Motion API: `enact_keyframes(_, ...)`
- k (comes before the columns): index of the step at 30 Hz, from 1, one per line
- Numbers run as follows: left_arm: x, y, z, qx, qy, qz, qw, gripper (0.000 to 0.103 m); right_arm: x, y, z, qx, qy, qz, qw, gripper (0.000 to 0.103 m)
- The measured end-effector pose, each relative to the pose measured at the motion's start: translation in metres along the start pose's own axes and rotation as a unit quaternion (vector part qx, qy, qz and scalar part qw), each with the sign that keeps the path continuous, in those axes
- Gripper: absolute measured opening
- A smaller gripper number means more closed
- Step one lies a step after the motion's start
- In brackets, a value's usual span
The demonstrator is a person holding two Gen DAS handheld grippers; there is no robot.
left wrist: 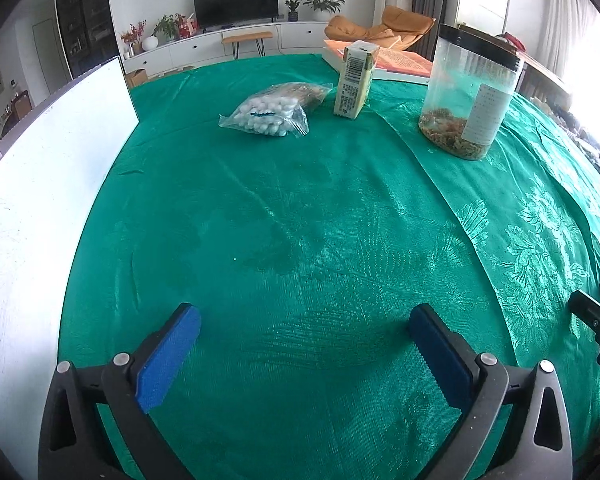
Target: Organize soft objects
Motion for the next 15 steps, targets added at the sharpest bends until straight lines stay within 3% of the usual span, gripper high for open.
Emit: enact_keyframes(15,0.0001,-0.0013,0.0002,0.001,0.0,0.001,1.0,0.103,0.0,0.0,-0.0002,0.0,0.0,-0.001,1.0,0.094)
Point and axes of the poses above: each gripper's, at about its wrist camera, not at the fingertips, and y roughly against the way its jaws point, x to its right, z to its underside, the point moved 1 cm from there along -y, roughly the way its jaws point, and after that the axes turned 1 degree about x, right-handed, at the moved point
